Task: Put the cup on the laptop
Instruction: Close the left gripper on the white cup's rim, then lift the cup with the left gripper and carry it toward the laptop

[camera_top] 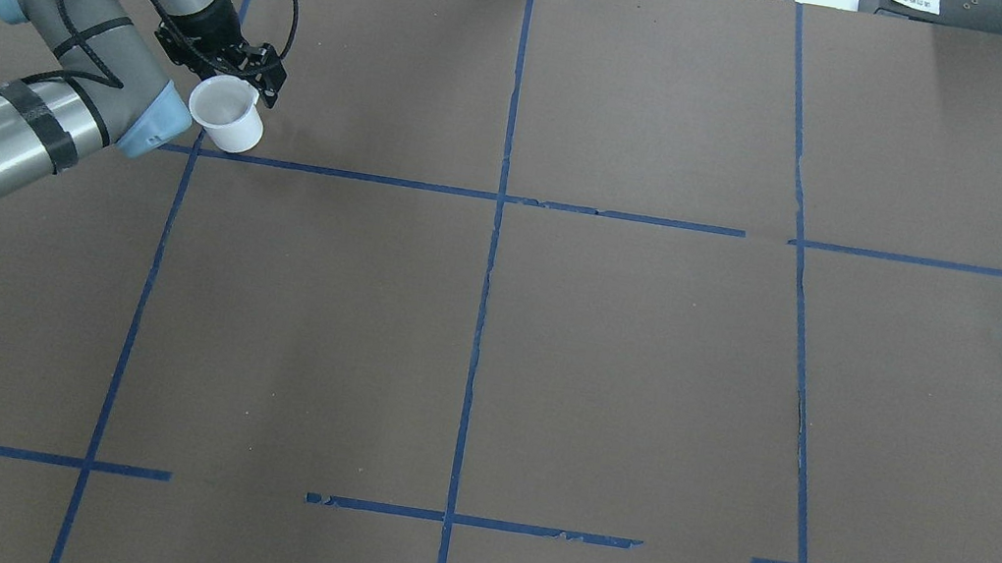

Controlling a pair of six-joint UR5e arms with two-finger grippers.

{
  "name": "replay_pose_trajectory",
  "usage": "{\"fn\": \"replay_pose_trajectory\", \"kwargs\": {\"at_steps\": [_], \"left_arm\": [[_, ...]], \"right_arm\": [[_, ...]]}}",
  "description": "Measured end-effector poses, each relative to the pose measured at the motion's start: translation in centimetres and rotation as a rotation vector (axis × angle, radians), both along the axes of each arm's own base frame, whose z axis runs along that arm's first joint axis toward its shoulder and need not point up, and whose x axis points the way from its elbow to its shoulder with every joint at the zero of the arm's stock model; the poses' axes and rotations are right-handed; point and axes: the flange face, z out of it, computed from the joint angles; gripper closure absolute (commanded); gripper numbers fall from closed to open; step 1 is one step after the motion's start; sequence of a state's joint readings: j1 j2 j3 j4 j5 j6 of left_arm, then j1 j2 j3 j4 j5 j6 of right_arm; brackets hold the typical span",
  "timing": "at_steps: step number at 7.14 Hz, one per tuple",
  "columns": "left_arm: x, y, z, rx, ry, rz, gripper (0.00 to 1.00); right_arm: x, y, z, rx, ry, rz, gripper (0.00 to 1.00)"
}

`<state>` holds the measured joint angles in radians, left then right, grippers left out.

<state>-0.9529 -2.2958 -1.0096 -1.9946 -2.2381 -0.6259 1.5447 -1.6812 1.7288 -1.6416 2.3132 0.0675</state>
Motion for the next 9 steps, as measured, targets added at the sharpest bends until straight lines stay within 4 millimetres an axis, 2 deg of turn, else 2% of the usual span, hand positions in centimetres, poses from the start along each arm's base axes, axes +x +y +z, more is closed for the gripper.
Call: {"fn": "replay_pose_trajectory", "kwargs": {"at_steps": [1, 2, 5, 6, 7, 8, 9], "left_arm": [[0.2, 0.1, 0.1, -0.001, -0.001, 0.003, 0.91], [0.4, 0.1, 0.1, -0.001, -0.001, 0.005, 1.0], [0.1, -0.1, -0.2, 0.0, 0.0, 0.001, 1.0], [-1.0, -0.7, -0.6, 0.003, 0.003, -0.013, 1.0], [-3.1, -1.6, -1.2, 0.004, 0.003, -0.036, 1.0], [-5.6, -2.1, -1.8, 0.001, -0.006, -0.054, 1.0], [-8.6, -1.6, -2.0, 0.002, -0.02, -0.063, 1.0]], "right_arm": [[0.0, 0.0, 0.0, 0.0, 0.0, 0.0, 0.0], [0.0, 0.0, 0.0, 0.0, 0.0, 0.0, 0.0], [0.0, 0.0, 0.0, 0.0, 0.0, 0.0, 0.0], [0.0, 0.0, 0.0, 0.0, 0.0, 0.0, 0.0], [0.0, 0.0, 0.0, 0.0, 0.0, 0.0, 0.0], [0.0, 0.0, 0.0, 0.0, 0.0, 0.0, 0.0], [0.0, 0.0, 0.0, 0.0, 0.0, 0.0, 0.0]]}}
